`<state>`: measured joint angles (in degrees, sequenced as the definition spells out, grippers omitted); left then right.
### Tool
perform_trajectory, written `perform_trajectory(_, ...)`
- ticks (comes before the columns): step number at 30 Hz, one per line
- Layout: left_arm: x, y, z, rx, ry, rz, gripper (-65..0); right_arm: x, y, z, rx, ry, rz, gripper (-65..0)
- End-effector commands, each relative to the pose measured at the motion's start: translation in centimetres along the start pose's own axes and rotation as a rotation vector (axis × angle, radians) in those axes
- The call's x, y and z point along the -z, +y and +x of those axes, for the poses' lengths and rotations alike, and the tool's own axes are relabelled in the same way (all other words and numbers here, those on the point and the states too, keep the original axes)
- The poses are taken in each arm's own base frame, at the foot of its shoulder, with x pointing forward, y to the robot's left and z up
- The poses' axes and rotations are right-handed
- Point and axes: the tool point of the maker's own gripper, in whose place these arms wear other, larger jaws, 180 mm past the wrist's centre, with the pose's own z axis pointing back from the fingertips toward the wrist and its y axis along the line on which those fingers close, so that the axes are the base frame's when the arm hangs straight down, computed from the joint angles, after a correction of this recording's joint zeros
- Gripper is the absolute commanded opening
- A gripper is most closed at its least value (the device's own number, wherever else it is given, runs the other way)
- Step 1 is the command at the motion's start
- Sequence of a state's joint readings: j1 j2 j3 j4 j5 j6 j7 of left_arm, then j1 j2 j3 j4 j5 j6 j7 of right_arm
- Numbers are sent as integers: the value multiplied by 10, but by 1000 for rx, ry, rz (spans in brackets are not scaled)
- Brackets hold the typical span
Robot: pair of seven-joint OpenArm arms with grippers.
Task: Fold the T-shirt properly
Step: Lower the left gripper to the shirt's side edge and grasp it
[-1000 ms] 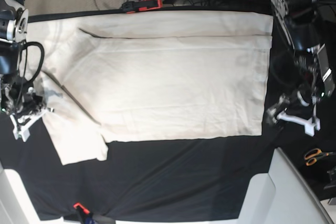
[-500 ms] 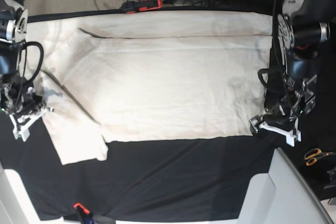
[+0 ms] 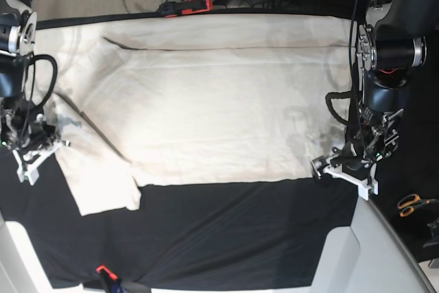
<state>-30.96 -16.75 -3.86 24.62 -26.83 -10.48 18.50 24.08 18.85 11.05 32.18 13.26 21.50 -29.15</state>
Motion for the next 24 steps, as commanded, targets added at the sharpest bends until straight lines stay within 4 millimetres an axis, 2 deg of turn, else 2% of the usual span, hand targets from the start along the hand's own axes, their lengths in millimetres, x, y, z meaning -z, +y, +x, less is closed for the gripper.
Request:
perform_trajectory(1,0,-11,21,2,-38,-24,0,-4,-6,9,-7,-4,-15,-648)
perform_trajectory(5,2,-19,21,-1,-36,-38,0,-5,-7,9,-7,-4,-16,-648)
perform_trajectory(16,1,-15,17,2,-30,-34,0,-5,-8,9,-7,-4,-18,-648)
perform_trajectory(21,2,-13,19,-3,-56,-29,-202,-5,-8,9,-7,-4,-18,-648)
perform_trajectory(24,5,-2,5,-29,-46,-1,-258,-5,-8,9,-7,-4,-18,-648)
